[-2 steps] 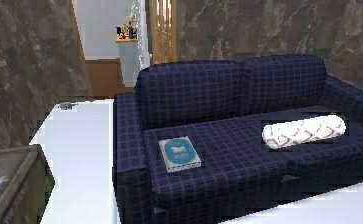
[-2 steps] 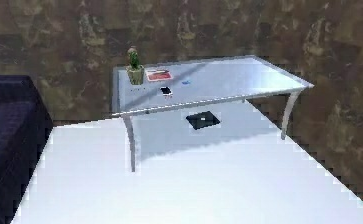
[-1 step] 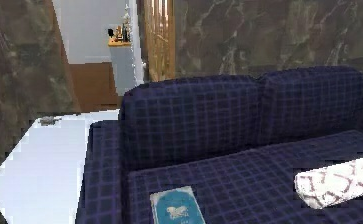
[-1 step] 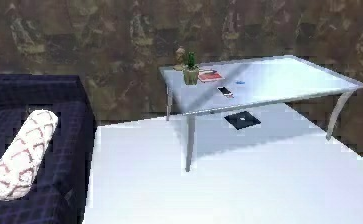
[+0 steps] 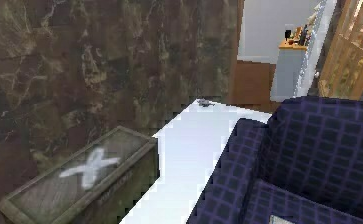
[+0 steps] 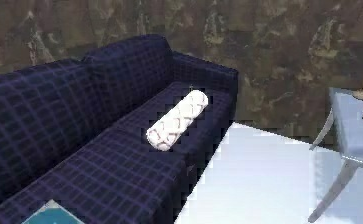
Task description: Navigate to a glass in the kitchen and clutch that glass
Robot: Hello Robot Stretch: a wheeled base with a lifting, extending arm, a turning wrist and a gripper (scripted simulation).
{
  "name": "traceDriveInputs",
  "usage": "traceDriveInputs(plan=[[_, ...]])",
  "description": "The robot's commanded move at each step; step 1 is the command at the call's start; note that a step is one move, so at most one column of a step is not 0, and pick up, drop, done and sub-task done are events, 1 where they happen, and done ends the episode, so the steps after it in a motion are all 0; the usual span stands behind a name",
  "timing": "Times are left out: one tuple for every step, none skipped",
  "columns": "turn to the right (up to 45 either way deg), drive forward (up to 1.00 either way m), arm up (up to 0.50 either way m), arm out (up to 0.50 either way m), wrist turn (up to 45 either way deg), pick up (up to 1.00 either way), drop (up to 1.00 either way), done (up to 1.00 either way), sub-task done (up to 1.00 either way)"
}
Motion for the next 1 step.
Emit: traceDriveInputs(plan=[[-45.0, 0.00, 0.00, 0.00, 0.0, 0.00, 0.00, 0.00, 0.00]])
